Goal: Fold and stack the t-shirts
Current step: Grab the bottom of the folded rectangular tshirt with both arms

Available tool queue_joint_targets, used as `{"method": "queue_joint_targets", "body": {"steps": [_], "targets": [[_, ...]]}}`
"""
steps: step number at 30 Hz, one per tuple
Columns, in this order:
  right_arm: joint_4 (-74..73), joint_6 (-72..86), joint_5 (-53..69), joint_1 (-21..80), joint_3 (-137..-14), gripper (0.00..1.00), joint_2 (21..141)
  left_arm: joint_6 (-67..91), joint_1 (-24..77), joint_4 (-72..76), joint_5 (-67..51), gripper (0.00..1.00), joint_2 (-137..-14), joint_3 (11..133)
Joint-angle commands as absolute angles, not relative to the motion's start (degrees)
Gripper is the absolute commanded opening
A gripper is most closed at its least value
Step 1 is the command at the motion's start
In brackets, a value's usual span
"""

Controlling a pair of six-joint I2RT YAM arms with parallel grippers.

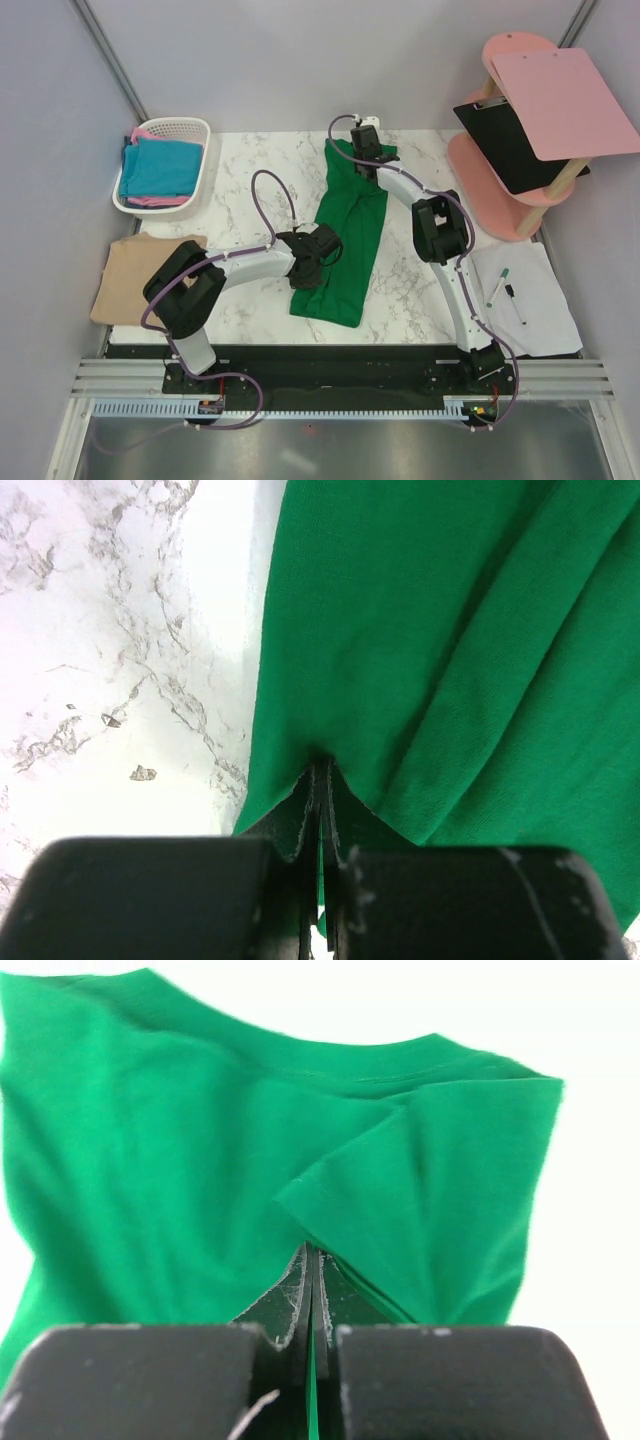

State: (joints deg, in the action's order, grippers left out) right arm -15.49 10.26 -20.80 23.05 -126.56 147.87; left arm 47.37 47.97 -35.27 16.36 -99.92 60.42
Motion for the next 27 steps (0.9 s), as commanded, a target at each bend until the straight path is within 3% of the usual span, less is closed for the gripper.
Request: {"method": "queue_joint_targets", "body": {"steps": [1, 16, 22, 25, 26, 27], "targets": [[-15.7, 11.1, -25.0, 20.2, -128.1, 0.0, 148.4, 46.3, 47.5, -34.6, 17.6, 0.02, -104.2, 59.2], [-12.7, 12.9, -28.7, 15.9, -119.2, 0.0, 143.2, 46.7, 47.6, -34.5, 17.2, 0.02, -105.6, 59.5], [-16.3, 12.9, -24.3, 15.8, -124.5, 0.0, 146.5, 46.2, 47.6, -34.6, 17.3, 0.03, -102.2, 58.5], [-17.0, 12.5, -20.9, 16.3, -128.0, 0.0, 148.4, 45.4, 47.7, -34.5, 18.0, 0.26, -99.3, 58.3], [-17.2, 12.3, -19.3, 16.5, -128.9, 0.0, 149.0, 44.9, 47.8, -34.5, 18.8, 0.54, -96.9, 58.4], [-17.7, 12.0, -17.9, 16.7, -130.2, 0.0, 150.5, 44.8, 47.8, -34.5, 19.2, 0.63, -95.7, 58.4]]}}
